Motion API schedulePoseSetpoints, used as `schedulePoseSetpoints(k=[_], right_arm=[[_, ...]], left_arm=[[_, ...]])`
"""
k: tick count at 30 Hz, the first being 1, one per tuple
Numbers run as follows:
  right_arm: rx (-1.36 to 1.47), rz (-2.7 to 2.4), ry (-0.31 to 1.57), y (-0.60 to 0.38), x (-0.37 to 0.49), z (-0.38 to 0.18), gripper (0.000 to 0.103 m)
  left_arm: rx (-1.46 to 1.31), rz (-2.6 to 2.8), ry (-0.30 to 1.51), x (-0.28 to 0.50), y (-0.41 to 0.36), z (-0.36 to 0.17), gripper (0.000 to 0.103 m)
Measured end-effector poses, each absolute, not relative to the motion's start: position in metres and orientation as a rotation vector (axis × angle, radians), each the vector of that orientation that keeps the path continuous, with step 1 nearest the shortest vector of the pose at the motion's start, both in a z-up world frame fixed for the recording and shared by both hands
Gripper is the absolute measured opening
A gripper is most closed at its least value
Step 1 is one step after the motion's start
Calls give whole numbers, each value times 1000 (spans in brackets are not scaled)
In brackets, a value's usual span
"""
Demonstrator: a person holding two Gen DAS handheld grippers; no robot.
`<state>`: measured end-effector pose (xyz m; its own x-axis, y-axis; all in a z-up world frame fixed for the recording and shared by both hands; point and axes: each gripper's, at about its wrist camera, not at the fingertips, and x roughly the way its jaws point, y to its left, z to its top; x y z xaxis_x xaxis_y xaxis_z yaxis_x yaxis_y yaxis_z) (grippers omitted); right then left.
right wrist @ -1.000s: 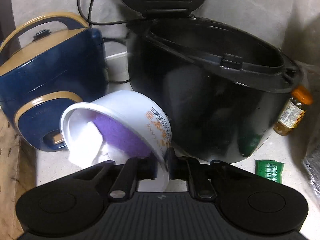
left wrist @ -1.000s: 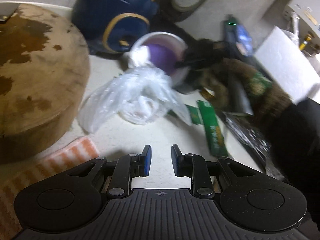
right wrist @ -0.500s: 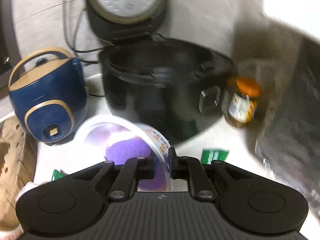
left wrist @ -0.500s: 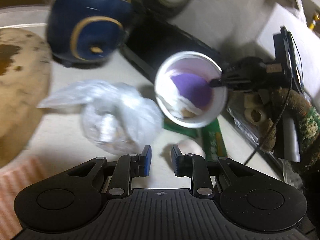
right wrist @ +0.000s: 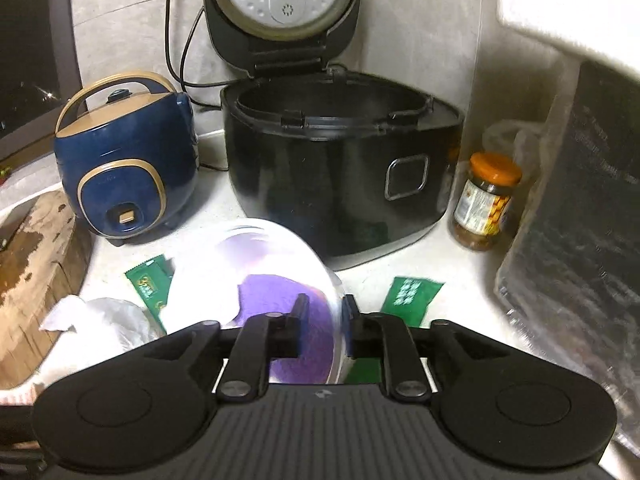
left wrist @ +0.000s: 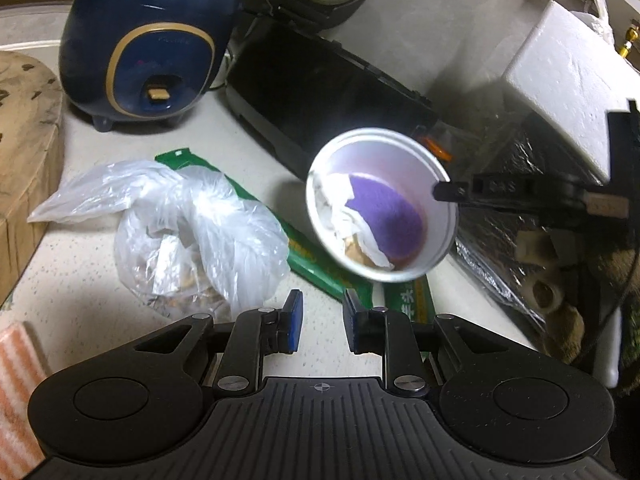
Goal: Collect trash
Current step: 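Set the white cup upright on the counter and open the right tool, then pinch the white tissue inside the cup with the right tool and lift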
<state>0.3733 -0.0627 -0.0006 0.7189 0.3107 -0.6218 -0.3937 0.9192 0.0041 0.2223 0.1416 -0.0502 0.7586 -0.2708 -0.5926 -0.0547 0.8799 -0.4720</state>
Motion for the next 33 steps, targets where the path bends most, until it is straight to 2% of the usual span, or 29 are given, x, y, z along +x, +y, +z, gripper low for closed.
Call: schedulePoseSetpoints(k=[5,8,19,33], right_arm=[[-149,368,627,-77,352,10,26],[-58,432,639,-91,334,13,40],[148,429,746,-119,299,-31,40],[72,415,733,-99,288,-27,40]], left_arm=[[-501,-162,670,204,148,-46,25],[-536,-186,696,197,151,-53,25],[-489,-184,732,182,149,-51,25],[-501,-153,681,175,165,-43,25]])
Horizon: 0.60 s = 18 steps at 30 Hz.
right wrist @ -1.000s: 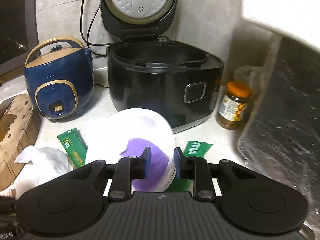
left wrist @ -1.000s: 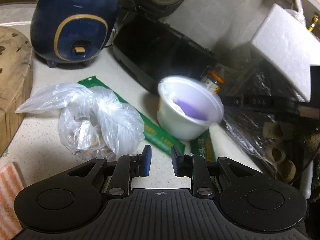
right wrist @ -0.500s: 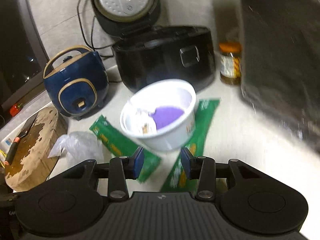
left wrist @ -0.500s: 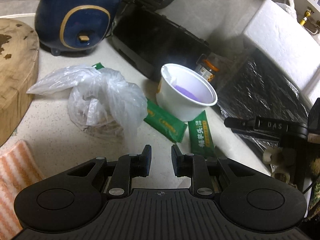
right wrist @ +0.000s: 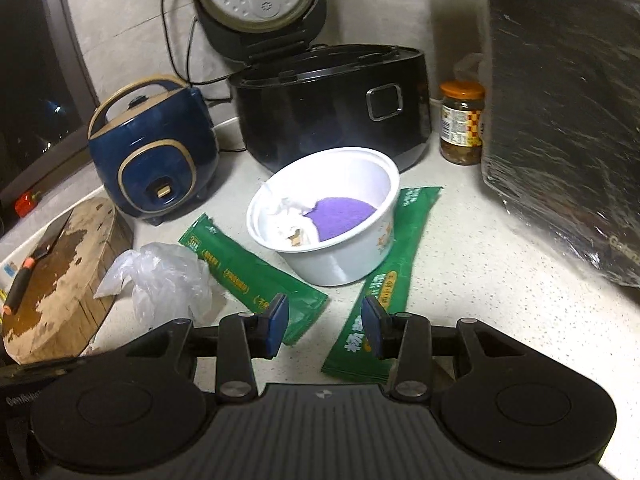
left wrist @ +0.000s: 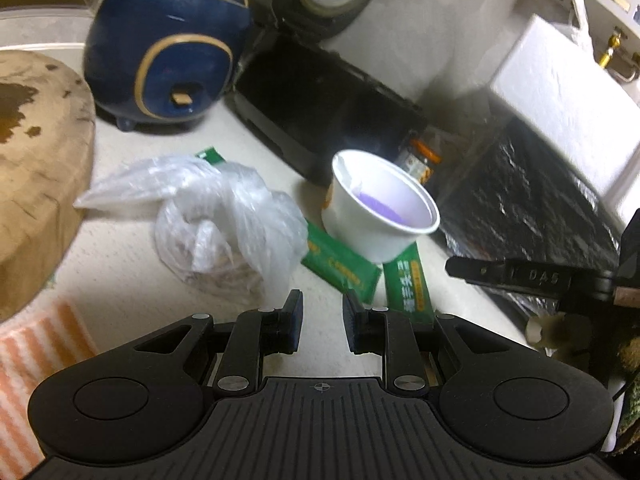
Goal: Collect trash
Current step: 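Pinch the white tissue inside the cup with the right tool and lift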
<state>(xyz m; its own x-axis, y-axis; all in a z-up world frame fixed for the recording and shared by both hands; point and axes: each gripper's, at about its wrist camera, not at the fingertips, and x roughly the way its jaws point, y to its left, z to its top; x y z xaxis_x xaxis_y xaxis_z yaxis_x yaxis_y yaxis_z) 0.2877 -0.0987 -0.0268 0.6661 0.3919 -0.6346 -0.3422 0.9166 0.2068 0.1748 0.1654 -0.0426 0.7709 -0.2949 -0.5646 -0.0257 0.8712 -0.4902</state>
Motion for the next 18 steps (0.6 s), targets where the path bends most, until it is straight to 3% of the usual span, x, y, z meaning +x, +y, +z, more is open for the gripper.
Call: schedulePoseSetpoints(k=[13,18], right_arm=[[-59,414,667,-32,332,-14,40],[-53,383,774,-12,398,-20,40]], left_arm=[[-498,-220,677,189,167,-34,25],[-507,-251,677,194,165,-37,25]])
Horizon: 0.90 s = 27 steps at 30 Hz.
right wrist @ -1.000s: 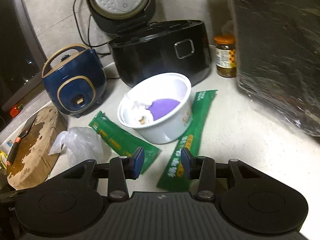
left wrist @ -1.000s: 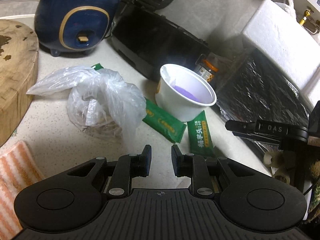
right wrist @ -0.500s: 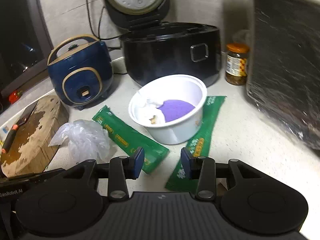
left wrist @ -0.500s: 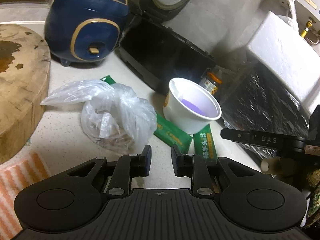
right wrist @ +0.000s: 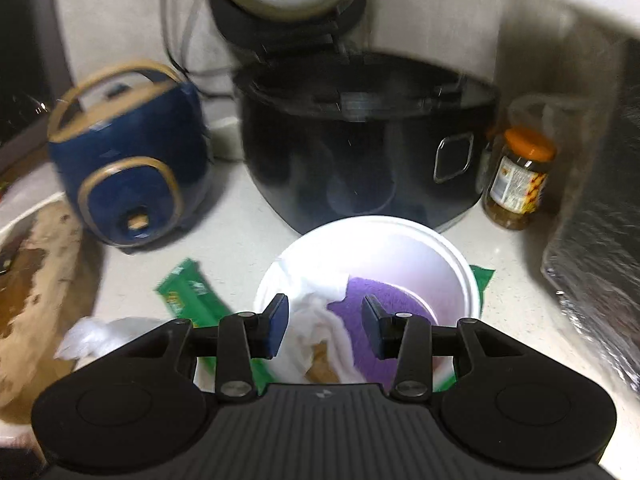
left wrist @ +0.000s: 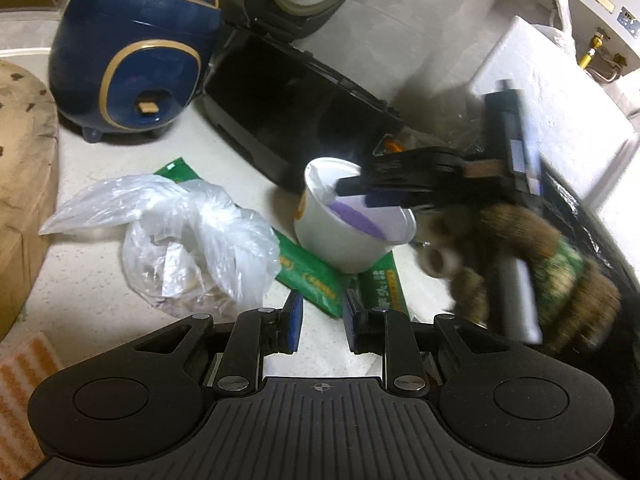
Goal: Collect trash
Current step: 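Pinch the white tissue inside the cup with the right tool and lift, then release the tissue from the right tool beside the cup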
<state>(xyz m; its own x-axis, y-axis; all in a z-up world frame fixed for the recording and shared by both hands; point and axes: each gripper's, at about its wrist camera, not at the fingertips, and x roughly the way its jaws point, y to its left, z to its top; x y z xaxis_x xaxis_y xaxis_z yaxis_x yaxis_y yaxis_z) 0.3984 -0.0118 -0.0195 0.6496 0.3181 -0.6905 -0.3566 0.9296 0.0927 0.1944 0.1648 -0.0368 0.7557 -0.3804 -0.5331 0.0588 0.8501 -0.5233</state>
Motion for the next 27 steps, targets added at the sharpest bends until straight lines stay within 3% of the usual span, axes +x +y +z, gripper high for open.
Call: schedulePoseSetpoints(k=[4,6,9,22,27], right_arm=[[-43,410,852,-4,425,-42,35],[-38,428,895,-1,429,-54,17],[-90,419,886,3,423,-53,2],[152,583,700,-52,362,38,1],[212,723,732,-49,336,45,1]], left_arm=[[-520,-229,682,193,172,-41,25],[-535,-194,683,191,180,-41,25],[-559,-151,679,188,190,-39,25],[-499,-161,715,199,175,-41,25],[-476,-218,693,197,165,-35,25]])
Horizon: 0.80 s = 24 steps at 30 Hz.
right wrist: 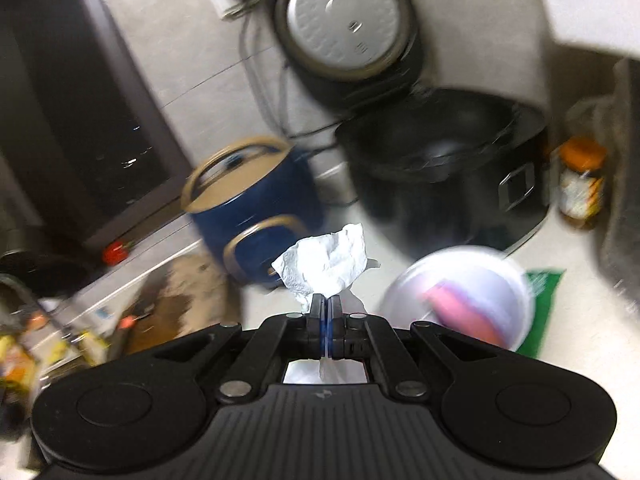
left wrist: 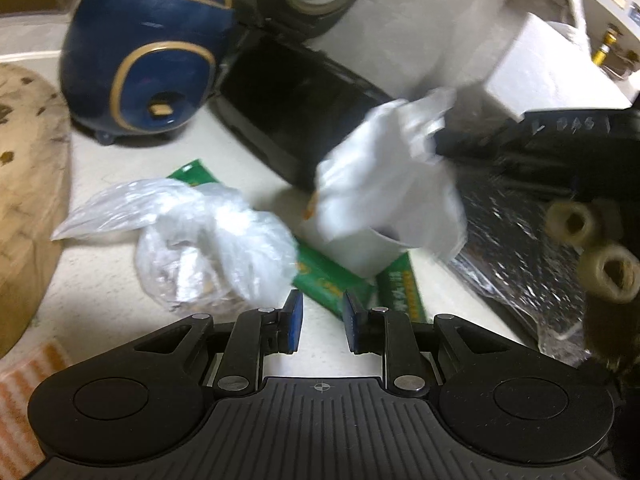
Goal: Collect trash
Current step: 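Release the tissue from the right tool beside the cup, then grasp the brown potato inside the cup with the right tool and lift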
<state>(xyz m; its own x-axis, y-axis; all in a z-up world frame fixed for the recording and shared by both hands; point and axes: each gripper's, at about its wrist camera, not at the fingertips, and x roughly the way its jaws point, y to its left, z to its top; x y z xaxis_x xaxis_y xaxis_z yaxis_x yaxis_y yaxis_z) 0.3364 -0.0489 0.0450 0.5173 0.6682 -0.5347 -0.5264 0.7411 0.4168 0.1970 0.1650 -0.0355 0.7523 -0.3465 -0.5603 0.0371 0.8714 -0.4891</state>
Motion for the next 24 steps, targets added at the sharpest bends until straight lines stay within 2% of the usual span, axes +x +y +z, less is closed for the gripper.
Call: schedulePoseSetpoints(k=[3,7,9,10,11,16,24], right_arm=[[192,788,812,-40,330,31,2],[166,704,802,-44,341,25,8],[156,620,806,-48,358,25,21],[149,570,838,-49,370,22,35],[150,520,883,-50,384,15,38],[255,424,1102,-45,437,-26,38],[224,267,1241,-17,477,-71,39]], left_arm=[[-445,-239,688,196,160,-34,25],[-437,-231,680,197,161,-35,25],[-443,-226,678,199,163,-37,25],[-445,-224,678,200,164,-37,25],[-448,-222,677,201,164,-38,25],[-459,-203,686,204,169,-43,25],[-454,-190,701,200,173,-49,25]])
